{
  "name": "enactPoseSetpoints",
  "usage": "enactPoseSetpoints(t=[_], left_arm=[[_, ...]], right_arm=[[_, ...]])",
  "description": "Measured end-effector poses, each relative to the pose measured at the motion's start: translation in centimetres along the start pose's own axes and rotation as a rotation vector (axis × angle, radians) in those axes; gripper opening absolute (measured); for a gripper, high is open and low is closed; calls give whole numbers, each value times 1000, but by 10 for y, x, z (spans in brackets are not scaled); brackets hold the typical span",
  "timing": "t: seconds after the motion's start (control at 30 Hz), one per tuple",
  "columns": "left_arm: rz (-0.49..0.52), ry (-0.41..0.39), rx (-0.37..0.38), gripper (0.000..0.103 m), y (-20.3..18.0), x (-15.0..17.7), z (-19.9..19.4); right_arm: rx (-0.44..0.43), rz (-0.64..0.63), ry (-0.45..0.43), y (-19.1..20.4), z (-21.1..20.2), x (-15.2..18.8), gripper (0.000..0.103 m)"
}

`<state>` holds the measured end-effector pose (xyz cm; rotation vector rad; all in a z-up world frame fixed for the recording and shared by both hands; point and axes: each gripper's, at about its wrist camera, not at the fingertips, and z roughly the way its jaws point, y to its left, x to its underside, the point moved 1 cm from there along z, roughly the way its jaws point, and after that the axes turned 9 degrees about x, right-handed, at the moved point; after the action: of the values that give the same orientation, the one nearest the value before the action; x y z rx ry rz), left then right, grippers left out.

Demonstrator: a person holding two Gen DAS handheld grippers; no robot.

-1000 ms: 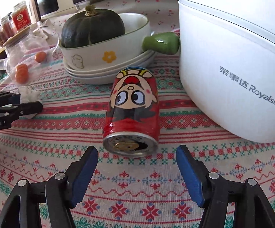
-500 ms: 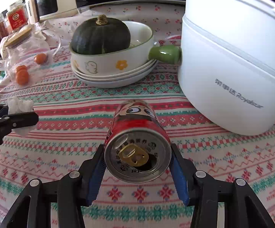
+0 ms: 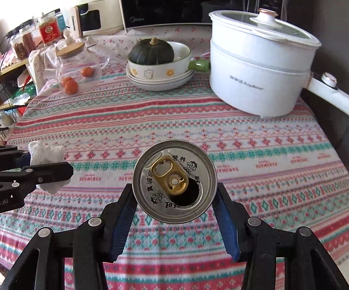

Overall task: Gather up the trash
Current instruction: 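Carry the white tissue and red can with both tools over the white bin, then open the left tool to drop the tissue while the right tool releases the can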

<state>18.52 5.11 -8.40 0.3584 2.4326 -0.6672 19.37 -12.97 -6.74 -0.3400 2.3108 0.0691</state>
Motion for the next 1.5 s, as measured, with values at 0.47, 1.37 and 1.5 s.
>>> enactPoseSetpoints(t=[0.47,1.37,1.5], left_arm=[[42,45,80,25,-71,61,2],[317,235,258,26,-231,66,150],[346,245,257,26,-243,71,170]], right_arm=[[49,45,19,-39,-68,85,55],[272,432,370,-188,-75,192,56],[296,462,397,-206,-77,204,56]])
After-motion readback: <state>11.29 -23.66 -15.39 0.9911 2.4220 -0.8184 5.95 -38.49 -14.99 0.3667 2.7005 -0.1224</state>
